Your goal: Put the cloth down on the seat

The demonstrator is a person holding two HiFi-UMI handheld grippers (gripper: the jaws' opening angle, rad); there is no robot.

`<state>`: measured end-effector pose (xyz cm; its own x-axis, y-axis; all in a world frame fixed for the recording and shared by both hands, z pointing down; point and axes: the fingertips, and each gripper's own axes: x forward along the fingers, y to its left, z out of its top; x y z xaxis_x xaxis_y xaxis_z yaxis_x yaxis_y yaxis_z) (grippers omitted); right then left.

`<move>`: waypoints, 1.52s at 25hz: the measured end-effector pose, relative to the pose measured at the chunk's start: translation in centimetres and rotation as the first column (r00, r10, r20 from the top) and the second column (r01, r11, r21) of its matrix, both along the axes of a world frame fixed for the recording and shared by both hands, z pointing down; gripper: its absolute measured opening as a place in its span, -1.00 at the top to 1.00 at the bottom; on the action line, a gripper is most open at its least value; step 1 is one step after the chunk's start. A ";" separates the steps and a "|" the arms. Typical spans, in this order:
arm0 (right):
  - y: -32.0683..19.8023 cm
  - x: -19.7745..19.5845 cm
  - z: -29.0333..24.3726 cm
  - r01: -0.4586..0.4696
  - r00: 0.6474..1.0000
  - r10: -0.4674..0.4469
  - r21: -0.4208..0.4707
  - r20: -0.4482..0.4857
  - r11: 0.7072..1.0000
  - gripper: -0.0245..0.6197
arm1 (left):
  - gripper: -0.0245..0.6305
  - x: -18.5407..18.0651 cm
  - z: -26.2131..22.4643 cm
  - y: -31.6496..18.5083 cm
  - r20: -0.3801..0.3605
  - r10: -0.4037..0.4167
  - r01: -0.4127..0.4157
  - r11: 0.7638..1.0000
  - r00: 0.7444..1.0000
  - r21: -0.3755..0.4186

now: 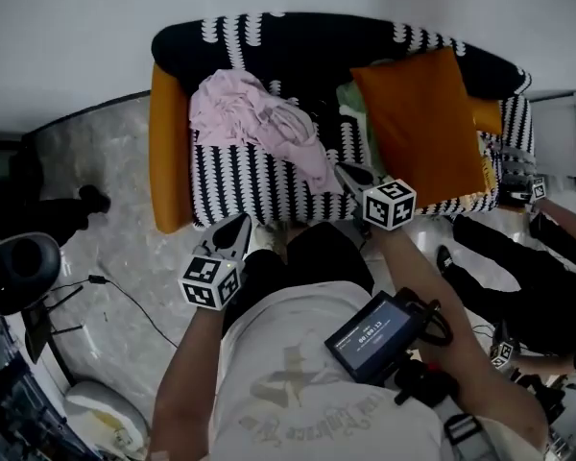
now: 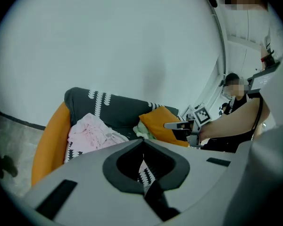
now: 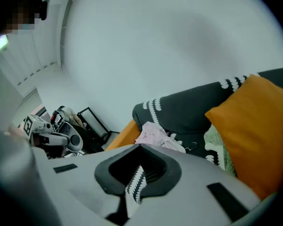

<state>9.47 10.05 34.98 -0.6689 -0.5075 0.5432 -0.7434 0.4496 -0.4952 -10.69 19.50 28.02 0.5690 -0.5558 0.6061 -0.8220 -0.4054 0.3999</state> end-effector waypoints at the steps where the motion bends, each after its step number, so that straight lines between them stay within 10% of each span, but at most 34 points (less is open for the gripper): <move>1: 0.0 -0.4 -1.0 0.016 1.000 -0.016 0.024 -0.002 1.000 0.88 | 0.89 -0.4 -0.3 -0.1 -0.002 -0.006 0.006 1.000 1.000 0.013; 16: 2.9 -7.6 -15.7 0.159 0.986 -0.169 0.318 0.004 0.935 0.88 | 0.89 -5.5 -7.3 1.1 -0.049 -0.040 0.049 0.980 0.998 0.193; 38: 7.4 -8.4 -16.9 0.173 0.985 -0.172 0.335 -0.033 0.926 0.88 | 0.89 -6.2 -7.6 3.1 -0.083 -0.024 0.041 0.977 0.996 0.210</move>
